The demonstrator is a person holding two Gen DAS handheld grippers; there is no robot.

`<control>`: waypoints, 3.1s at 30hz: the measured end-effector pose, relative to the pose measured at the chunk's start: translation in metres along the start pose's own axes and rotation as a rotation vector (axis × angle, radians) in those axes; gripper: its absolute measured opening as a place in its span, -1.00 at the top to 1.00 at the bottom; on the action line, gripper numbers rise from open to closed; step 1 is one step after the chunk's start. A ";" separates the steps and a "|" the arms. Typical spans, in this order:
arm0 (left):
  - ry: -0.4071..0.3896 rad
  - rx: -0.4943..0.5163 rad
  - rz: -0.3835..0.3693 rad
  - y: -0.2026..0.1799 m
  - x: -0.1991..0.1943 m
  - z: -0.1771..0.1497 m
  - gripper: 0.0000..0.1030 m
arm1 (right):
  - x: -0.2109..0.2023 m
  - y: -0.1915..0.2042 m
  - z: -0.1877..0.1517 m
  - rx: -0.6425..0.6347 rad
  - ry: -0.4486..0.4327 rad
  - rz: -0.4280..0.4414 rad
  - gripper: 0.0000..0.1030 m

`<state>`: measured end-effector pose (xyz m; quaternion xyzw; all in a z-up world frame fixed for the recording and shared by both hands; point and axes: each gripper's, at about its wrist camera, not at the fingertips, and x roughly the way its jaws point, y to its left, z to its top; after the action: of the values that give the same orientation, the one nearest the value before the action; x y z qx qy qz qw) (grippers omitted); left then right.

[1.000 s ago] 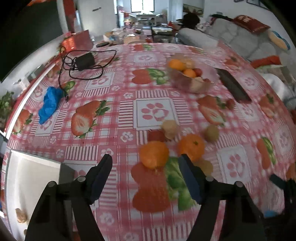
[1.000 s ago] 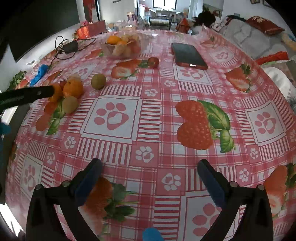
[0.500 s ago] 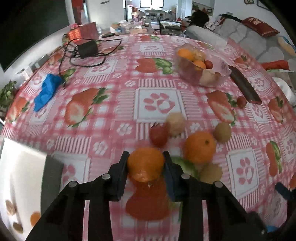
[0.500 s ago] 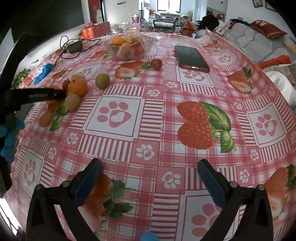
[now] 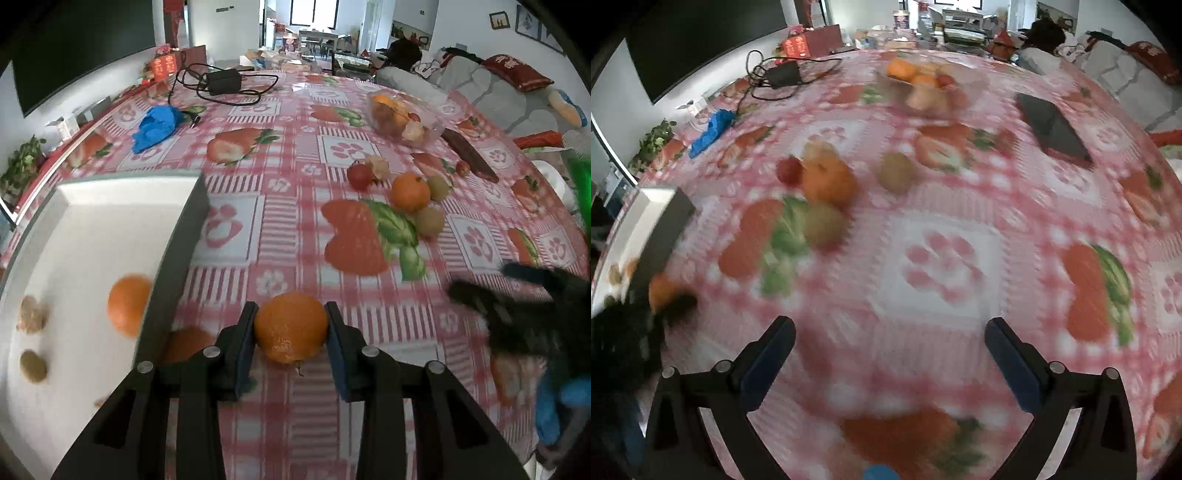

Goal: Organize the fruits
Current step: 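Grasp an orange with the left tool while the right tool grasps a kiwi, then carry the orange and kiwi over the white tray with both tools, then open both tools to drop the orange and kiwi into the tray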

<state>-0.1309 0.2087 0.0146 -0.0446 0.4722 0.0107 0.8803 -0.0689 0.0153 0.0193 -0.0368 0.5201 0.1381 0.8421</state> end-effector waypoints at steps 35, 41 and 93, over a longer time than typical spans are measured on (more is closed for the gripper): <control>-0.203 -0.036 -0.085 0.044 -0.187 -0.087 0.25 | -0.157 0.043 -0.096 0.024 -0.230 0.202 0.42; -0.276 -0.068 -0.050 0.090 -0.222 -0.063 0.25 | -0.204 0.064 -0.082 -0.027 -0.295 0.256 0.42; -0.136 -0.053 0.133 0.153 -0.077 0.028 -0.47 | -0.033 0.150 0.052 -0.083 -0.093 0.266 -0.87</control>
<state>-0.1599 0.3657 0.0837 -0.0354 0.4127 0.0848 0.9062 -0.0784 0.1634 0.0842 0.0043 0.4746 0.2712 0.8373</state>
